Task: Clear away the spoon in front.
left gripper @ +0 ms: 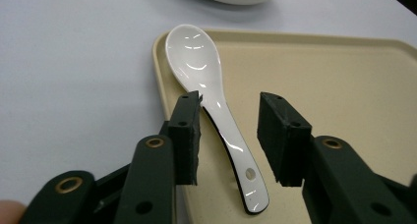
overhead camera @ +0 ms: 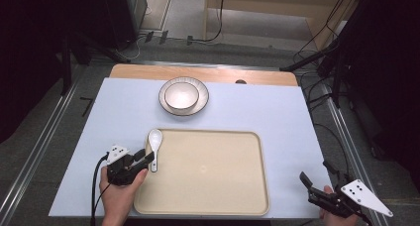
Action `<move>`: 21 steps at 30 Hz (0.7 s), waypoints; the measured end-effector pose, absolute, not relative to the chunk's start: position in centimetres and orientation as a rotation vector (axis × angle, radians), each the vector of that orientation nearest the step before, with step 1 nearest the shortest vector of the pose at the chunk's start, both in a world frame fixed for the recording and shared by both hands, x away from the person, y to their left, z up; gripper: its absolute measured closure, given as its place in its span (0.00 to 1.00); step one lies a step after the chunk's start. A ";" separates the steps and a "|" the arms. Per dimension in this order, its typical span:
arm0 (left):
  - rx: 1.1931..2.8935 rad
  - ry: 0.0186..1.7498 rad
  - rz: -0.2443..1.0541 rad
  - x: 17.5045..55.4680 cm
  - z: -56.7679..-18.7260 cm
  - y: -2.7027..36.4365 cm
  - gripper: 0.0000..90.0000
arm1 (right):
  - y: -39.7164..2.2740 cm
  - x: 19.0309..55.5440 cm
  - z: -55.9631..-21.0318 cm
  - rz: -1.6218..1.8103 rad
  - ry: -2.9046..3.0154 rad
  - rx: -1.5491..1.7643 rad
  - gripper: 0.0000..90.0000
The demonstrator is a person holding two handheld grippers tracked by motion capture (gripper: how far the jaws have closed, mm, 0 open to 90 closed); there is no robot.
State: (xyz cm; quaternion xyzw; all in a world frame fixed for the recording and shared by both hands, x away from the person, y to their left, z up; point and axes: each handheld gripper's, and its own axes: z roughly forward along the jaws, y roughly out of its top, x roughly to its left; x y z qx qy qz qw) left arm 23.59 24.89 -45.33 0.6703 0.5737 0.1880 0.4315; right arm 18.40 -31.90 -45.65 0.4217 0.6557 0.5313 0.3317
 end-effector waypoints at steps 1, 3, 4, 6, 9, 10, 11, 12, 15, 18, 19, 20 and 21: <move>1.667 1.428 0.470 23.6 -45.3 25.0 0.74 | -31.9 18.4 -45.7 1.390 1.713 1.106 0.15; 1.666 1.413 0.461 23.5 -45.2 25.1 0.85 | -31.9 18.4 -45.7 1.389 1.713 1.106 0.15; 1.679 1.372 0.424 23.4 -45.1 24.9 0.93 | -31.9 18.4 -45.7 1.391 1.713 1.106 0.15; 1.703 1.357 0.410 23.4 -45.2 24.6 0.99 | -31.9 18.4 -45.7 1.391 1.712 1.102 0.15; 1.761 1.333 0.375 23.6 -45.5 23.6 1.00 | -31.8 18.4 -45.7 1.393 1.715 1.103 0.15; 1.777 1.340 0.378 23.7 -45.7 23.4 1.00 | -31.8 18.4 -45.7 1.393 1.715 1.103 0.15; 1.798 1.351 0.371 23.9 -45.8 23.2 1.00 | -31.7 18.4 -45.6 1.393 1.715 1.101 0.15; 1.804 1.367 0.371 24.1 -45.8 23.2 1.00 | -31.7 18.4 -45.6 1.393 1.716 1.101 0.15; 1.804 1.401 0.359 24.5 -46.0 23.5 1.00 | -31.7 18.4 -45.7 1.392 1.716 1.102 0.15; 1.805 1.419 0.347 24.8 -46.0 23.7 1.00 | -31.8 18.4 -45.7 1.391 1.717 1.108 0.15; 1.812 1.427 0.351 24.9 -46.1 23.6 1.00 | -31.8 18.4 -45.7 1.391 1.717 1.108 0.15; 1.815 1.430 0.344 24.9 -46.3 23.6 1.00 | -31.8 18.5 -45.7 1.392 1.717 1.108 0.15; 1.818 1.436 0.355 24.9 -46.4 23.6 1.00 | -31.8 18.5 -45.7 1.393 1.717 1.108 0.15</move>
